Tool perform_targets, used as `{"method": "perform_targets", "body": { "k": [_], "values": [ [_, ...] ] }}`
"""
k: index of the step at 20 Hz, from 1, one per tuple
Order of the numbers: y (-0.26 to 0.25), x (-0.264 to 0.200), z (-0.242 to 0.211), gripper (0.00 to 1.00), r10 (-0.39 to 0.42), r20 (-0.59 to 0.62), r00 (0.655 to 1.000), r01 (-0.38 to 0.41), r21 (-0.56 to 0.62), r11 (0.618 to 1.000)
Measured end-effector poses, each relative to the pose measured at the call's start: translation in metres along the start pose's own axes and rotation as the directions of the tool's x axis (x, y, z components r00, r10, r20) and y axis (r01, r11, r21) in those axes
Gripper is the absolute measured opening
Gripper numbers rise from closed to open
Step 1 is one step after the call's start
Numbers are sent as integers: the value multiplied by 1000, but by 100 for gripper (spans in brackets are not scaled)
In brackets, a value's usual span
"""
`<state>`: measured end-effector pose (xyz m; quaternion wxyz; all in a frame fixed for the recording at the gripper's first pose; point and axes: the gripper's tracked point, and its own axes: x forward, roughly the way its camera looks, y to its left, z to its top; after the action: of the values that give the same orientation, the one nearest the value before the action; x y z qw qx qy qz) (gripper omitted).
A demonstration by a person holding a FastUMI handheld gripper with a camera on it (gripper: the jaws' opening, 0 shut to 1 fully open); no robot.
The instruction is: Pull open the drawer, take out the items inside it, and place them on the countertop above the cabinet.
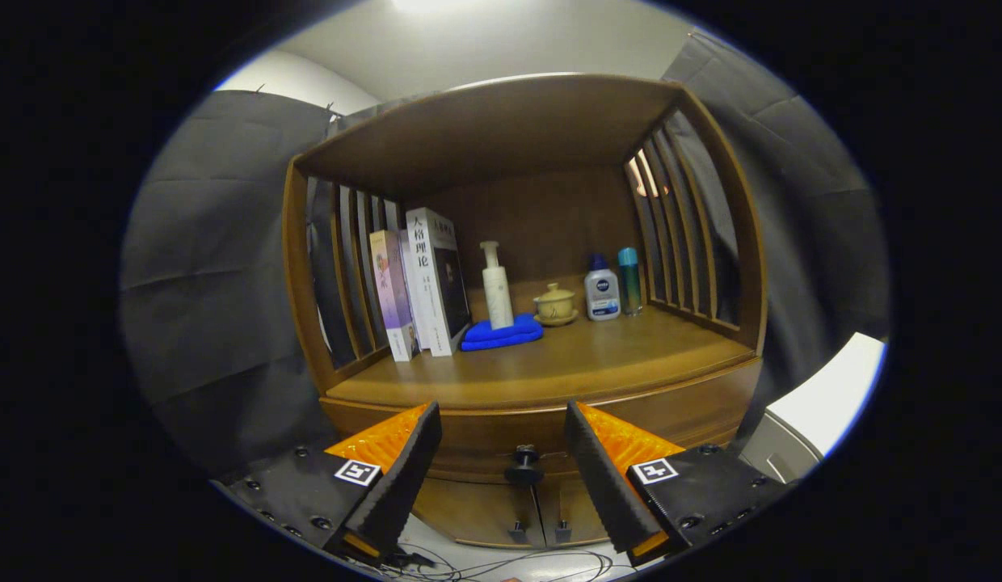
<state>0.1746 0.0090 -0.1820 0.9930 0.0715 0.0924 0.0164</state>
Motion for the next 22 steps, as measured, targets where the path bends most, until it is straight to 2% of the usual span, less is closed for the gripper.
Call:
{"method": "perform_targets", "body": {
  "k": [11, 17, 21, 22],
  "values": [
    [-22, 50, -79, 97, -54, -100, 993, 50, -50, 998],
    [-21, 63, -104, 97, -49, -119, 992, 35, -114, 993],
    [-20, 73, -103, 73, -68, -81, 994, 56, -140, 989],
    [-24, 72, -103, 67, -96, -69, 993, 83, -168, 982]
  ]
}}
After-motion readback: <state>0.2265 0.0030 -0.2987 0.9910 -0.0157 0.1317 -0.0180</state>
